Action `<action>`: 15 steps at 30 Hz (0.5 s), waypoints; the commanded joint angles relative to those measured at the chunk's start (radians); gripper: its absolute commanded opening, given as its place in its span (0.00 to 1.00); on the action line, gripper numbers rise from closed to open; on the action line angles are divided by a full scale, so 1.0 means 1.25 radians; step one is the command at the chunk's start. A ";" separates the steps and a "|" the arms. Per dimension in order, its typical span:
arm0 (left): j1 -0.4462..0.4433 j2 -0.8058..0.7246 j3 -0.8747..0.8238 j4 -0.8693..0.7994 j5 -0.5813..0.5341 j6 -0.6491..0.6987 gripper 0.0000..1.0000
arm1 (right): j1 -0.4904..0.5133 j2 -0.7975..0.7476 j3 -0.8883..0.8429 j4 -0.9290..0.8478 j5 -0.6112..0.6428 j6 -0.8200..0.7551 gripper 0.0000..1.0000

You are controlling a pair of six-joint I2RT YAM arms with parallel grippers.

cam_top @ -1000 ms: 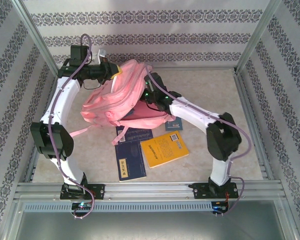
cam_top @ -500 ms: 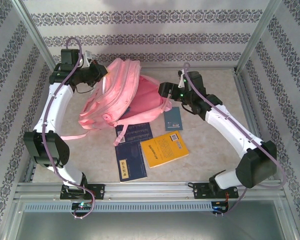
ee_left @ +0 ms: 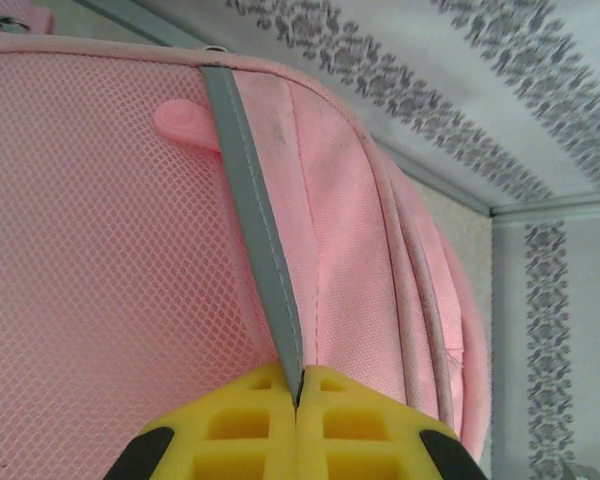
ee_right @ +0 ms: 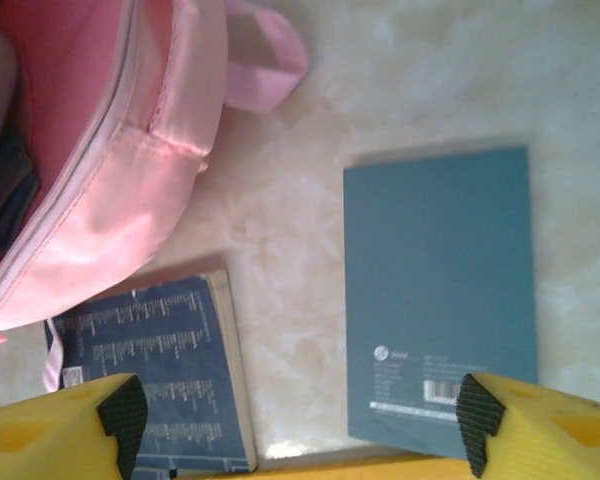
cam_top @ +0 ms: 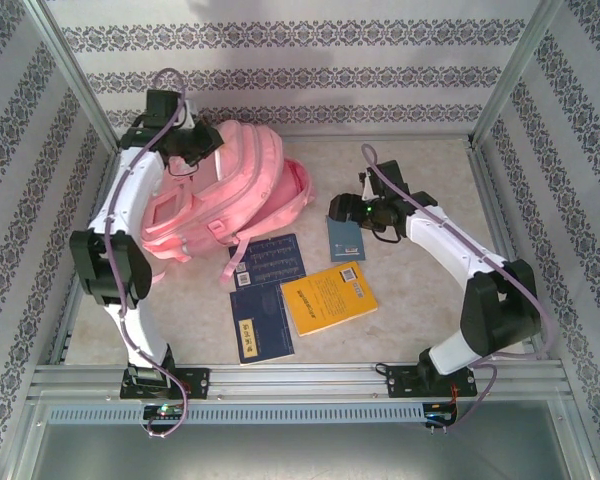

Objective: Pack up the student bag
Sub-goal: Close the student bag at the top-left of the table, then move the book to the center of the table.

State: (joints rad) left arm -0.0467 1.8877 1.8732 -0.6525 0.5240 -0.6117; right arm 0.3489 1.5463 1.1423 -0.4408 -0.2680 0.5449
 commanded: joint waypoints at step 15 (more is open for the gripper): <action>-0.055 0.025 -0.051 0.006 -0.003 0.068 0.00 | 0.146 0.281 0.094 -0.036 0.032 0.102 0.63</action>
State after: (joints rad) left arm -0.1169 1.9335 1.8187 -0.6582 0.5095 -0.5591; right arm 0.5365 1.8835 1.2331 -0.4416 -0.3050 0.6601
